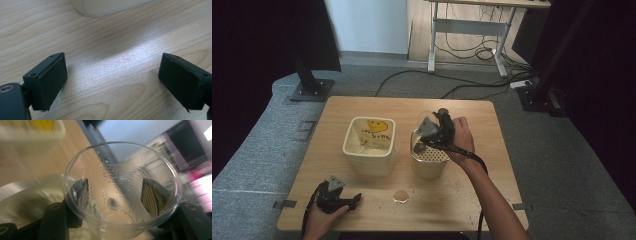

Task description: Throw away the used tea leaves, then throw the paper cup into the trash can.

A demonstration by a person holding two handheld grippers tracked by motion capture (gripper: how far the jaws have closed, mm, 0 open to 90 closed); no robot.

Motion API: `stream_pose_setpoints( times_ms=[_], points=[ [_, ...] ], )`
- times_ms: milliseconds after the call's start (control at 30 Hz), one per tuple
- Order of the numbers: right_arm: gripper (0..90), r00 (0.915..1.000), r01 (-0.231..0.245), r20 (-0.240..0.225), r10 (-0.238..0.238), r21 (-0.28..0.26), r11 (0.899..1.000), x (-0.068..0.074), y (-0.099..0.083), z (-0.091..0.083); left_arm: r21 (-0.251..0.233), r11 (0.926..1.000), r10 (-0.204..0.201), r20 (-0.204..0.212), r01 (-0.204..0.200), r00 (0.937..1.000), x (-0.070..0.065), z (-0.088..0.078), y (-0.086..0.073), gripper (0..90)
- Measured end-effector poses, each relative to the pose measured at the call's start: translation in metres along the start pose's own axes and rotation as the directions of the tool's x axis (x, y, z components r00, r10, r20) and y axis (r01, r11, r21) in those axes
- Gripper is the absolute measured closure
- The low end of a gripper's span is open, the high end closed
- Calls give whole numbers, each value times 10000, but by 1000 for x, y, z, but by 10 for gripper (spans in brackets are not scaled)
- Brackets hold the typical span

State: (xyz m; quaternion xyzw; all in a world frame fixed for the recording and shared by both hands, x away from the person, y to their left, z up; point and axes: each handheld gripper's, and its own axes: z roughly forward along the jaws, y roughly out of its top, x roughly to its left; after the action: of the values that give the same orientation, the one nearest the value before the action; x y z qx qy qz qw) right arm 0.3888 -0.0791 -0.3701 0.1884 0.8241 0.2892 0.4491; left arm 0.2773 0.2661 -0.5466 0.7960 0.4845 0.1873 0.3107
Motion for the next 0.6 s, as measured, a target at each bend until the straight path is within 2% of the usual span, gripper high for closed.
stream_pose_setpoints(
  times_ms=[33,67,100,133,167,200,233,300,333,367,400,433,467,500,567,600],
  points=[
    [393,9738,-2181,-731,2152,-337,9753,-10,-2,-2,-2,10000,-1,-1,1,10000,0,0,0,81],
    [393,9738,-2181,-731,2152,-337,9753,-10,-2,-2,-4,10000,-4,0,4,10000,0,0,0,81],
    [393,9537,-2915,-891,2872,-401,9557,-13,-3,-2,-6,10000,-3,-2,3,10000,0,0,0,82],
    [393,9064,-4080,-1356,4000,-365,9122,-18,-8,-1,-7,10000,-2,-1,2,10000,0,0,0,82],
    [393,8941,-4315,-1479,4227,-324,9015,-19,-9,-1,-10,10000,-4,-2,4,10000,0,0,0,81],
    [393,8941,-4315,-1479,4227,-324,9015,-19,-9,-1,-10,10000,-4,-2,4,10000,0,0,0,81],
    [393,8671,-4772,-1765,4657,-262,8784,-20,-11,0,-2,10000,-2,3,2,10000,0,0,0,81],
    [392,8466,-5100,-1941,4956,-293,8597,-21,-13,0,-3,10000,-3,2,3,10000,0,0,0,82],
    [393,8412,-5189,-1964,5038,-312,8543,-21,-13,1,-6,10000,-7,-3,7,10000,0,0,0,82],
    [393,8412,-5189,-1964,5038,-312,8543,-21,-13,1,-6,10000,-7,-3,7,10000,0,0,0,82],
    [392,8342,-5298,-2003,5138,-328,8475,-21,-14,1,-8,10000,-10,-11,10,10000,0,0,0,82],
    [392,8218,-5464,-2132,5284,-323,8369,-22,-14,1,-9,10000,-20,-16,19,10000,0,0,0,82],
    [392,8157,-5547,-2191,5353,-341,8314,-21,-14,1,-11,10000,-21,-18,21,10000,0,0,0,82],
    [390,8185,-5507,-2197,5308,-368,8339,-21,-13,2,-1,10000,-20,-10,20,10000,0,0,0,82],
    [390,8160,-5540,-2268,5318,-441,8313,-20,-12,2,-11,10000,-26,-20,26,10000,0,0,0,82],
    [390,8110,-5617,-2299,5380,-487,8259,-20,-10,2,-11,10000,-27,-20,27,10000,0,0,0,82]
  ],
)
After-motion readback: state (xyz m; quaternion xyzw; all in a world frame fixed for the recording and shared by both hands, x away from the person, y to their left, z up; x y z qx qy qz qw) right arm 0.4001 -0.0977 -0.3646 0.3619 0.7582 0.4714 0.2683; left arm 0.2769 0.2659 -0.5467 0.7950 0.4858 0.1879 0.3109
